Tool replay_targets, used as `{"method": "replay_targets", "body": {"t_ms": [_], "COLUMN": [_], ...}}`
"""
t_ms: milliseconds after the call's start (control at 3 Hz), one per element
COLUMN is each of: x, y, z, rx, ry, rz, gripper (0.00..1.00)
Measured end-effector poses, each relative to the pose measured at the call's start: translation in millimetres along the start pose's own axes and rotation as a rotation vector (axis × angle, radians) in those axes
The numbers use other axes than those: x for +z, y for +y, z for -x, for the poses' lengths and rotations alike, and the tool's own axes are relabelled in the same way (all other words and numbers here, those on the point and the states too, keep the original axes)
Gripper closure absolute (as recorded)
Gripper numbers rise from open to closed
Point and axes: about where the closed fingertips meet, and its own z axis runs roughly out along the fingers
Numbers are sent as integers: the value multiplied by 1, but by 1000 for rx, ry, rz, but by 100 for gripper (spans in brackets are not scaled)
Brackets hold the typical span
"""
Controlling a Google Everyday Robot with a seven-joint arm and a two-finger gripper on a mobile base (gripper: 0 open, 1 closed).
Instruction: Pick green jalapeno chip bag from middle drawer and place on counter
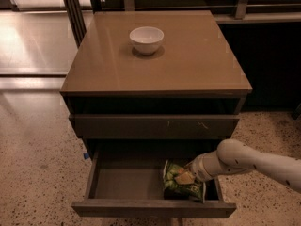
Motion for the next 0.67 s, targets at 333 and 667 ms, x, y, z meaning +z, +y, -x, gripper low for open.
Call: {"method": "replay_targets", "body": {"t_ms": [333,667], "x": [-57,-125], "y": [34,56], "z": [24,37], "rx": [-85,-149], "ry": [-145,-240], "rz": [46,8], "gripper": [100,100]}}
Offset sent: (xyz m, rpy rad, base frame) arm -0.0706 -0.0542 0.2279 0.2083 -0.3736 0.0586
